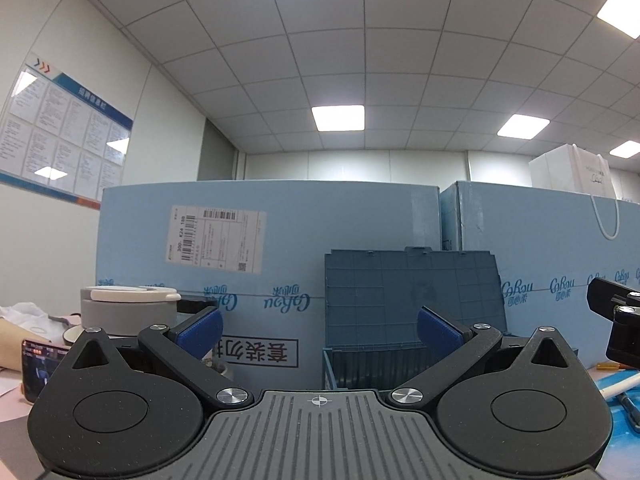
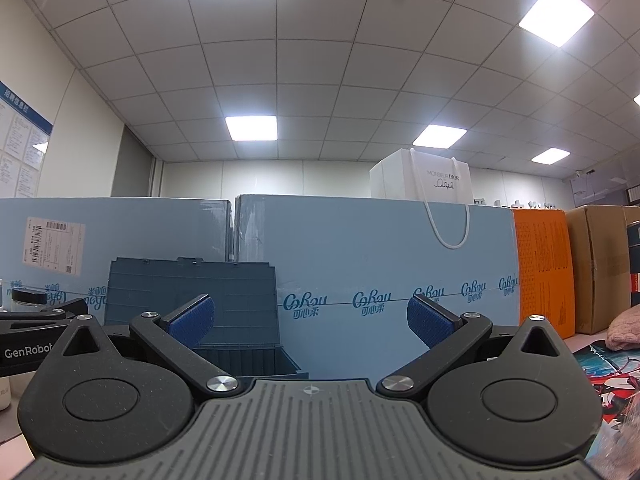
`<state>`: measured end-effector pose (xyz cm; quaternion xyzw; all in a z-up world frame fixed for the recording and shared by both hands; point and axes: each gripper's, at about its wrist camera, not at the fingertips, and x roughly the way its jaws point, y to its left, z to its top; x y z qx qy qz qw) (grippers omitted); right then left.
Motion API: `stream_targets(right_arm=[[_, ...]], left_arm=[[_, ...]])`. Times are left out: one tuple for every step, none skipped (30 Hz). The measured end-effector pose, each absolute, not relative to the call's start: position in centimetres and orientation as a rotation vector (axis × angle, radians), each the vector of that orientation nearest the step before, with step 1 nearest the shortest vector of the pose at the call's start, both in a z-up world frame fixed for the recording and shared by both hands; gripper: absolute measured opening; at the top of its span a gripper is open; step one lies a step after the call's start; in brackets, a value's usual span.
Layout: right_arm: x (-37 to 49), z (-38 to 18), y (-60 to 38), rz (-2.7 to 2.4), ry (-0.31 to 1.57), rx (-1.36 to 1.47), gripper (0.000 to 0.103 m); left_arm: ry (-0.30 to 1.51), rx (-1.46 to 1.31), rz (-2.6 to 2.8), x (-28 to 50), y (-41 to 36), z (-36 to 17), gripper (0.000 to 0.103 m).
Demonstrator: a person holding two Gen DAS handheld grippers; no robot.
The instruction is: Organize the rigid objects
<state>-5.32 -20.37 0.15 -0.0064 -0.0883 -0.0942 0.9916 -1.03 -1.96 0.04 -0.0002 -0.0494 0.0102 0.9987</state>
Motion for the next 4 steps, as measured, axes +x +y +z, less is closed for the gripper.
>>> stream_targets(right_arm=[[-5.32,0.16,-20.37,-0.189,-0.177,-0.013,0.103],[-5.31,0.16,-20.37,-0.189,-0.176,-0.013,0.103],[-5.29,0.16,-20.39,-0.188,-0.175,-0.013,0.103],[-5.29,0.17,-20.41,-0.188,-0.175,-0.012,0.103]], left_arm=[[-0.099,0.000,0.021,-1.03,-1.96,0.03,0.103],[-0.099,-0.001,0.021,-1.03,-1.95,0.04,0.103],[-0.099,-0.001,0.021,-1.02,-1.95,0.04,0.103],[-0.098,-0.001,0.021,-1.02,-1.96,0.04,0.103]])
